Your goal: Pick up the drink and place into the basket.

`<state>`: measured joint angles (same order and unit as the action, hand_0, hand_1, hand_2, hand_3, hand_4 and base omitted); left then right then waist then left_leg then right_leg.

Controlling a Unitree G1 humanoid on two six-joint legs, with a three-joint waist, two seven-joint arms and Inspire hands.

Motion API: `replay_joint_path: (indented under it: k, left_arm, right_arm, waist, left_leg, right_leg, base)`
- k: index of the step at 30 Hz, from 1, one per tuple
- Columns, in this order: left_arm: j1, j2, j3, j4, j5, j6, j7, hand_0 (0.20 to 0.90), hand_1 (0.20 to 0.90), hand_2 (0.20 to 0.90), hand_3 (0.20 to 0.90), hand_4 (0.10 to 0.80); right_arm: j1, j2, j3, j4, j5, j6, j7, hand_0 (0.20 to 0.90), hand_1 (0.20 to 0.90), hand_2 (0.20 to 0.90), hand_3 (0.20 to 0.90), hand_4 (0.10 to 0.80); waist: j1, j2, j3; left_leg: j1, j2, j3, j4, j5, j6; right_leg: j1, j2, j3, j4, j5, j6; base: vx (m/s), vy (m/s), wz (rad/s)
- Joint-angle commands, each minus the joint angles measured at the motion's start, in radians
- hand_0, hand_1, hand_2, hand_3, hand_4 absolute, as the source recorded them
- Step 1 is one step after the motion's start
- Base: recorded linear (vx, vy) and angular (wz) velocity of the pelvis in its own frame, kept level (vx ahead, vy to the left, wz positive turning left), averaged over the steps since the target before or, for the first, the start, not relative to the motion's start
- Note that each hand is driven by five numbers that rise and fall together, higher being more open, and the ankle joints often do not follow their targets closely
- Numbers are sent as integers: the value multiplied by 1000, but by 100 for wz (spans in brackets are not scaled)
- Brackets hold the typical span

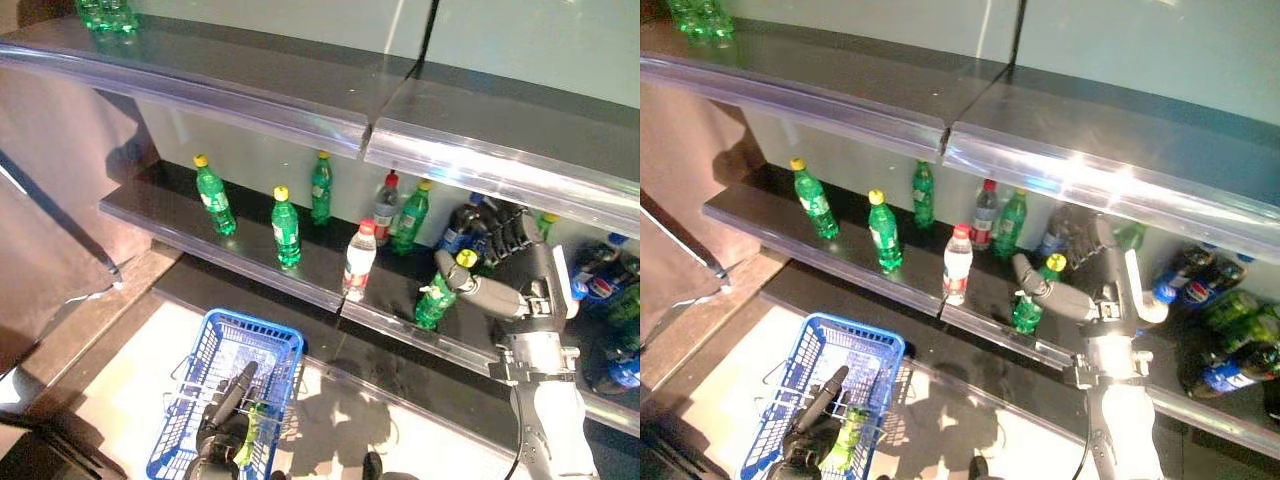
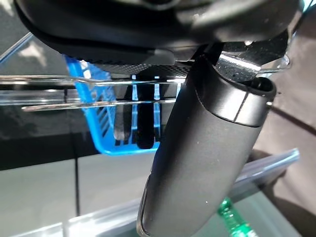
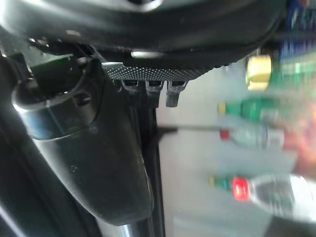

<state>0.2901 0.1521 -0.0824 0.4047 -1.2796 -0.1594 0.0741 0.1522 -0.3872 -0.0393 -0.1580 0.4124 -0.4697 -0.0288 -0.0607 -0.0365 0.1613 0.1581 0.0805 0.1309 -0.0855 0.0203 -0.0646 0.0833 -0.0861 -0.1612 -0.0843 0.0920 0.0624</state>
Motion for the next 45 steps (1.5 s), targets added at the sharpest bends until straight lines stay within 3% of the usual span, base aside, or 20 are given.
replay_joint_path:
  k: [1,12,16,22,27,34,45]
  left_arm:
    - [-110,30,65,-196,110,-80,-120,300,300,300,200,100]
    - [-102,23,70,-165,117,-65,-141,300,300,300,200,100]
    - [-107,22,68,-150,121,-61,-137,300,300,300,200,100]
    - [-77,18,56,-149,134,-51,-115,300,300,300,200,100]
    - [-32,19,46,-162,145,-41,-108,300,300,300,200,100]
    - [14,53,-16,-221,113,-49,-77,300,300,300,200,100]
    - [-22,109,-101,-281,75,-76,-25,300,300,300,200,100]
  right_arm:
    - [-56,-23,-71,-72,-26,-144,-70,900,900,900,900,800]
    - [6,-19,-128,-44,-11,-175,-144,900,900,900,900,800]
    - [16,-17,-131,-9,-81,-130,-266,900,900,900,900,800]
    - [71,-4,-111,17,-130,-39,-323,900,900,900,900,800]
    - [116,6,-99,26,-123,-21,-366,900,900,900,900,800]
    - [129,-16,-73,27,-126,-8,-414,900,900,900,900,800]
    - [58,-42,-15,60,-154,-41,-542,900,900,900,900,800]
  waist:
    - [-18,10,-73]
    - [-63,14,-99]
    - [-75,15,-102]
    - [-88,17,-105]
    - [-93,21,-95]
    - [-90,38,-48]
    - [-69,58,48]
  left_leg:
    - [16,-28,49,14,-68,41]
    - [38,-41,86,58,-114,53]
    - [43,-42,103,89,-135,57]
    - [57,-51,108,125,-161,67]
    - [62,-57,111,153,-176,75]
    - [29,-63,107,215,-185,80]
    - [-89,-64,78,298,-166,70]
  right_leg:
    - [36,8,50,48,-94,30]
    - [31,0,97,83,-110,40]
    - [27,-1,103,110,-121,39]
    - [37,8,112,137,-140,33]
    - [47,15,111,153,-153,29]
    - [24,19,106,194,-165,29]
    - [-69,16,102,253,-160,37]
  base:
    - [-9,79,-18]
    - [25,65,-16]
    - [57,37,-10]
    - [114,4,-8]
    - [115,-34,-7]
    - [66,-27,-3]
    - [-26,-42,1]
